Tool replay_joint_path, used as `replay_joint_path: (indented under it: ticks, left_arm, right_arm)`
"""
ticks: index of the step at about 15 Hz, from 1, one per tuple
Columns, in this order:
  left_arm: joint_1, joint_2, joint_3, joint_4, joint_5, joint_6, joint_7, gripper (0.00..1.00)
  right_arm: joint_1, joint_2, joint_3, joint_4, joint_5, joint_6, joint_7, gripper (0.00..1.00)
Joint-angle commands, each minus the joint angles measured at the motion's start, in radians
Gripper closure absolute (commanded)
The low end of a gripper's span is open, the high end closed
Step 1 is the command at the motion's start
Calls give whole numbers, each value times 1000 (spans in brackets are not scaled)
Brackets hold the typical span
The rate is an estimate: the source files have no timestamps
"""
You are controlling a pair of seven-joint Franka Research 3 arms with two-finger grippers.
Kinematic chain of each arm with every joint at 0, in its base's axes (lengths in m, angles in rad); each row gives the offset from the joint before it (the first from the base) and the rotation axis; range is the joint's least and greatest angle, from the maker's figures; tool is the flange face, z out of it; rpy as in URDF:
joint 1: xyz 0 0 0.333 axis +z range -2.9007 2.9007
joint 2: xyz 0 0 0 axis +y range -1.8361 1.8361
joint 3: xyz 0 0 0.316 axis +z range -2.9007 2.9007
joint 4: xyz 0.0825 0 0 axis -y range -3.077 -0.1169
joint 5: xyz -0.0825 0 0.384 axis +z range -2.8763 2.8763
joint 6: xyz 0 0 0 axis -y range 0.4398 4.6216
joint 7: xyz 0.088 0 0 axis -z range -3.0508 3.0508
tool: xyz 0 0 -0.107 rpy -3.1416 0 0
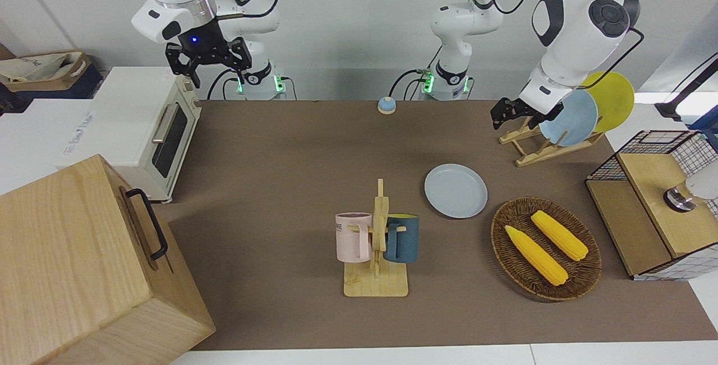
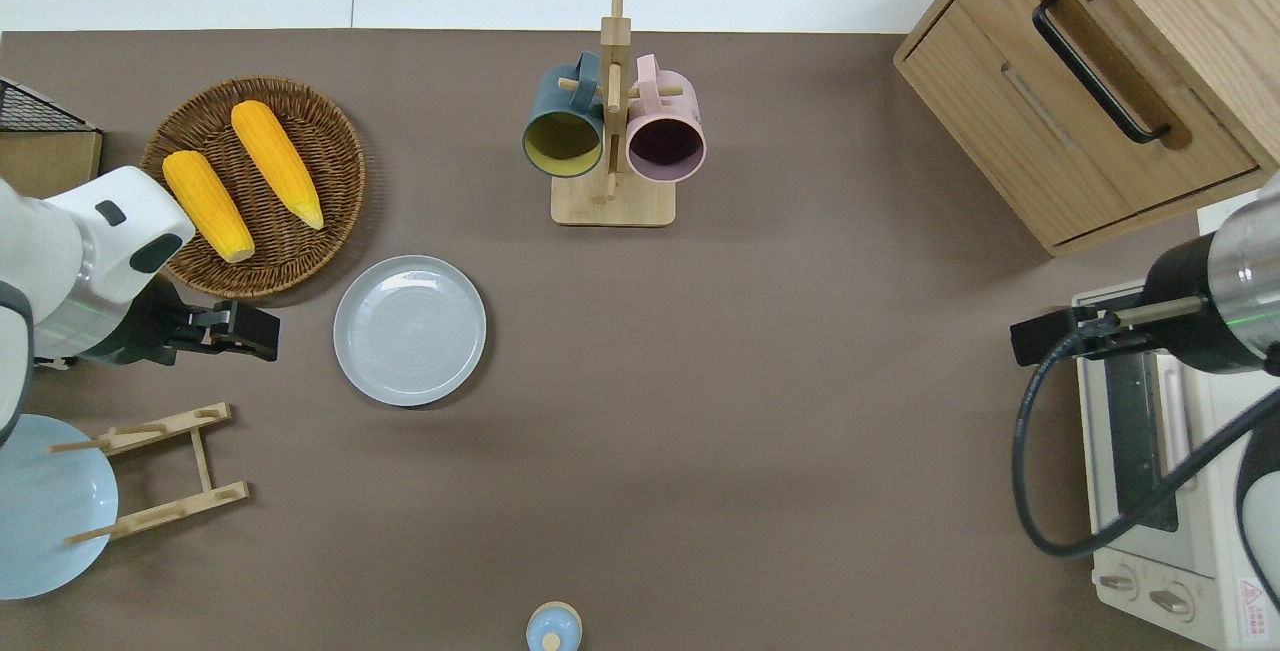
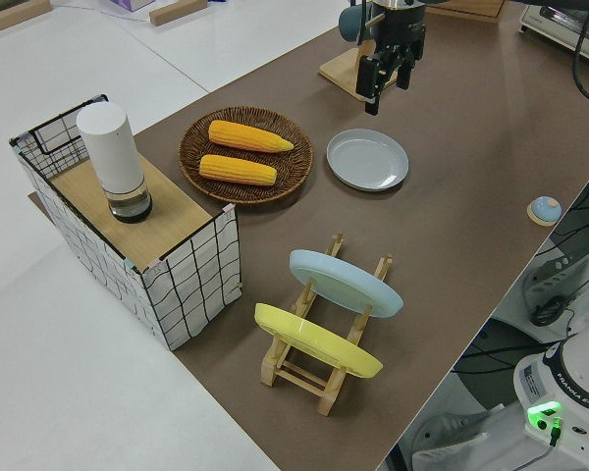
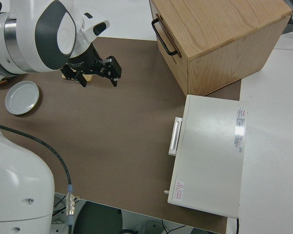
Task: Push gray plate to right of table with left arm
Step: 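Move the left gripper toward the gray plate's edge nearest the basket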
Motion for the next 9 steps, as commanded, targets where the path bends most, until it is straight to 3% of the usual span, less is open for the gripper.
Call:
replay_joint_path:
  ticks: [1,9]
  left_arm:
    - [29,-55,4,-129,-37,108,-1,7]
    - [29,-82,2,-336,-64,348,-21,9]
  right_arm:
    - [-20,-3,13,8,10,-15,1,17]
    - [-20,-3,13,8,10,-15,1,17]
